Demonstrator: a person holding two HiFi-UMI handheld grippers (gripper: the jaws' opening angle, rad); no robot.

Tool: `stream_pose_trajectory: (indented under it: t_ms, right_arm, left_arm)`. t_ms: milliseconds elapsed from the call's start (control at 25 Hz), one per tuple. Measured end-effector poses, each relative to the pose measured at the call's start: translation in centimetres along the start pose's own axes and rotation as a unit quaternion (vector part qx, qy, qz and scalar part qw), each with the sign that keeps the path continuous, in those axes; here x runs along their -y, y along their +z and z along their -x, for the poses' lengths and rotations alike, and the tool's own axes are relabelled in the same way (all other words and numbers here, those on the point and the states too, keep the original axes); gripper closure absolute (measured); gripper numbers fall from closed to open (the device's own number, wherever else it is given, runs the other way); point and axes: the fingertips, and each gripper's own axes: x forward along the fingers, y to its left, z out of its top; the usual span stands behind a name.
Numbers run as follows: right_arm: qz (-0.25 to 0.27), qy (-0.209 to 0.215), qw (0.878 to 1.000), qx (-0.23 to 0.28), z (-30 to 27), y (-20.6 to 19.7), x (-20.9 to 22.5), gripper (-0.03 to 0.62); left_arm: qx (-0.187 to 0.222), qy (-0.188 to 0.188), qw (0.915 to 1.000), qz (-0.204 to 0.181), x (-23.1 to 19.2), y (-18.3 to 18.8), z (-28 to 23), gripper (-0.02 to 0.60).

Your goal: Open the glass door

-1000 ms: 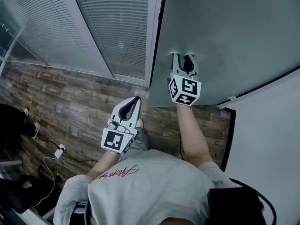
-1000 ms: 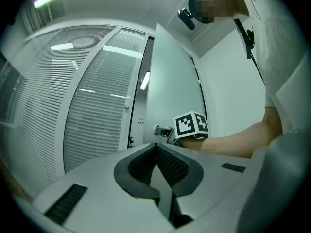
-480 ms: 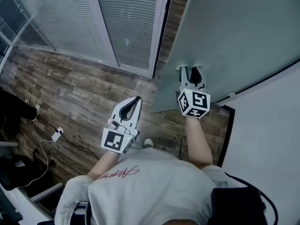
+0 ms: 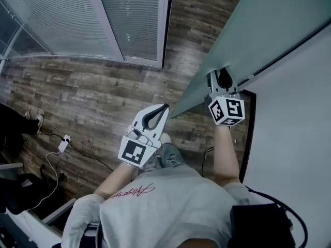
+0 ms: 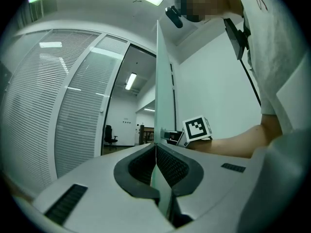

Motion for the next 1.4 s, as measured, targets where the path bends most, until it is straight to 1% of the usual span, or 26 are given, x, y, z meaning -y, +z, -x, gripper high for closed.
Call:
stream_pose_trajectory:
  t_ms: [120, 280, 440, 600, 720, 800, 920, 1000, 1160, 1400]
  right_arm:
    - [0.001, 0.002, 1.0, 0.004, 3.7, 0.8, 0.0, 0.465]
    - [-0.001, 0.035, 0.999, 0.011, 8.6, 2.1, 0.0, 0.465]
    - [-0.003, 0.049, 0.999, 0.005, 14.0, 2.3, 1.2, 0.465]
    - [-0.007, 0.061, 0.998, 0.01, 18.8, 2.6, 2.8, 0.465]
    - [-0.009, 0.075, 0.997, 0.013, 22.3, 2.9, 3.9, 0.465]
    - [-0.01, 0.086, 0.996, 0.015, 24.8, 3.0, 4.5, 0.465]
    - [-0.014, 0.102, 0.995, 0.02, 28.4, 3.6, 5.6, 0.465]
    - [-0.02, 0.115, 0.993, 0.026, 30.4, 4.0, 6.7, 0.465]
    - [-0.024, 0.149, 0.988, 0.02, 34.4, 4.3, 9.3, 0.465]
    - [-0.041, 0.197, 0.979, 0.027, 40.5, 4.9, 13.3, 0.46]
  left_arm:
    - [0.003, -0.043, 0.9991, 0.003, 3.8, 0.2, 0.7, 0.565]
    - [0.002, -0.084, 0.9964, 0.008, 8.7, 1.0, 1.3, 0.565]
    - [0.013, -0.121, 0.9926, 0.001, 13.8, 1.0, 1.0, 0.565]
    - [0.021, -0.138, 0.9903, -0.005, 18.5, 0.8, 0.4, 0.565]
    - [0.028, -0.138, 0.99, -0.004, 21.7, 0.7, 0.1, 0.565]
    - [0.027, -0.14, 0.9898, -0.006, 23.9, 0.3, 0.1, 0.565]
    - [0.027, -0.154, 0.9877, -0.001, 27.4, 0.3, -0.2, 0.565]
    - [0.021, -0.164, 0.9863, 0.001, 29.5, 0.0, -0.8, 0.565]
    - [0.012, -0.169, 0.9856, 0.002, 33.3, -0.4, -2.2, 0.565]
    - [0.014, -0.209, 0.9779, -0.002, 40.0, -1.0, -3.9, 0.565]
